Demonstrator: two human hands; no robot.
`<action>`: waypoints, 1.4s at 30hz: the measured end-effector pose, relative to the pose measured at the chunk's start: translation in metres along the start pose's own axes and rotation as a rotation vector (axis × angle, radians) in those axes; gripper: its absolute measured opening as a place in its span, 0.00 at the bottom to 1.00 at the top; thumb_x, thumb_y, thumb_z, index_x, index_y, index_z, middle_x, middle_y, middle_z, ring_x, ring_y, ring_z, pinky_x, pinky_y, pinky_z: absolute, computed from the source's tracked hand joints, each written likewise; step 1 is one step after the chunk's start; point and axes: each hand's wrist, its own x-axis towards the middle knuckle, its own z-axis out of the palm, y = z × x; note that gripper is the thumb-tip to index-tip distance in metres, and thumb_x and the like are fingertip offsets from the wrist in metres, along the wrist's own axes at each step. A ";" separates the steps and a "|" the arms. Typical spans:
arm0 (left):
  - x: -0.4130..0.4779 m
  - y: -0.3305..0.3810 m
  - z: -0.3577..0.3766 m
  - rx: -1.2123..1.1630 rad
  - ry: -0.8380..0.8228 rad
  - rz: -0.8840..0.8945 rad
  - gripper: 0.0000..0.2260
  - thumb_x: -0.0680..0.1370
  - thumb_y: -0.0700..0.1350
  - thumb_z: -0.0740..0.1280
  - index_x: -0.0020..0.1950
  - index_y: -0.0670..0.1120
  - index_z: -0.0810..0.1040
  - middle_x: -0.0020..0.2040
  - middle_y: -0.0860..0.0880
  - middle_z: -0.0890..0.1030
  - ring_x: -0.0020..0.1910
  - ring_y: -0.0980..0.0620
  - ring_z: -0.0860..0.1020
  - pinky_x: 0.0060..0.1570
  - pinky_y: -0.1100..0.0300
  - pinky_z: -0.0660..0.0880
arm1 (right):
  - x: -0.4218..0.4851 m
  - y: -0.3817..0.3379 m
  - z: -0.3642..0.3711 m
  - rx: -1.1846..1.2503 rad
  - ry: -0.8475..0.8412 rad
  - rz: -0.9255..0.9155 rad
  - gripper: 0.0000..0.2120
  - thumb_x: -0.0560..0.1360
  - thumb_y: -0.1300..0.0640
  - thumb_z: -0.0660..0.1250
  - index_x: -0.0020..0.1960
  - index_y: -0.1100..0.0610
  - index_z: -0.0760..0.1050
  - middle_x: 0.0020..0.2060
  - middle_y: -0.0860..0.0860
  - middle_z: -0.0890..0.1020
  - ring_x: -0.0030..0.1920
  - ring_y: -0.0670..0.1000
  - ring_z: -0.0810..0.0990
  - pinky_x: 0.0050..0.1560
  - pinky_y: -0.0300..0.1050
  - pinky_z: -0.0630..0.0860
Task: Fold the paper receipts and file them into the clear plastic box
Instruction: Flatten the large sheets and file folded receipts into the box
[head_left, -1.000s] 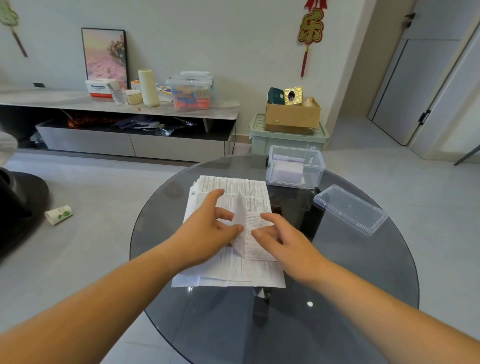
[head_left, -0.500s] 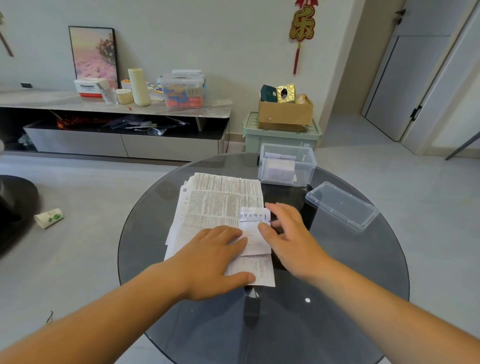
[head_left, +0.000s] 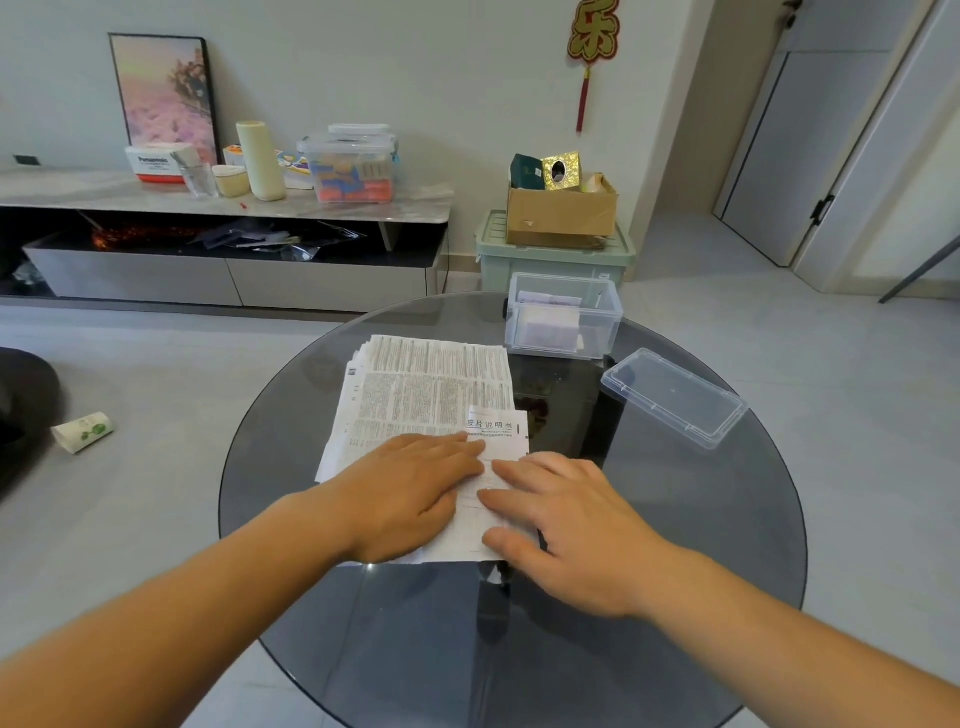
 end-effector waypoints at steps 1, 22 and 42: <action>0.001 -0.002 0.000 0.011 -0.003 -0.014 0.22 0.86 0.53 0.49 0.81 0.54 0.56 0.81 0.58 0.54 0.79 0.59 0.50 0.76 0.62 0.45 | -0.001 -0.001 0.000 -0.015 -0.026 -0.004 0.32 0.78 0.30 0.41 0.77 0.40 0.60 0.79 0.42 0.57 0.77 0.46 0.52 0.77 0.50 0.50; 0.071 0.006 -0.026 -0.167 0.127 -0.329 0.34 0.73 0.55 0.75 0.75 0.53 0.65 0.69 0.49 0.73 0.66 0.47 0.71 0.67 0.50 0.71 | 0.001 0.006 -0.006 0.277 0.022 0.058 0.27 0.77 0.32 0.54 0.71 0.43 0.70 0.72 0.38 0.69 0.72 0.42 0.61 0.74 0.50 0.59; 0.031 0.078 -0.026 -1.144 0.190 -0.478 0.26 0.80 0.36 0.67 0.69 0.56 0.61 0.55 0.44 0.78 0.36 0.46 0.86 0.38 0.53 0.84 | -0.043 0.028 -0.025 0.236 0.193 0.180 0.21 0.76 0.35 0.61 0.63 0.46 0.76 0.56 0.38 0.78 0.57 0.42 0.71 0.58 0.42 0.71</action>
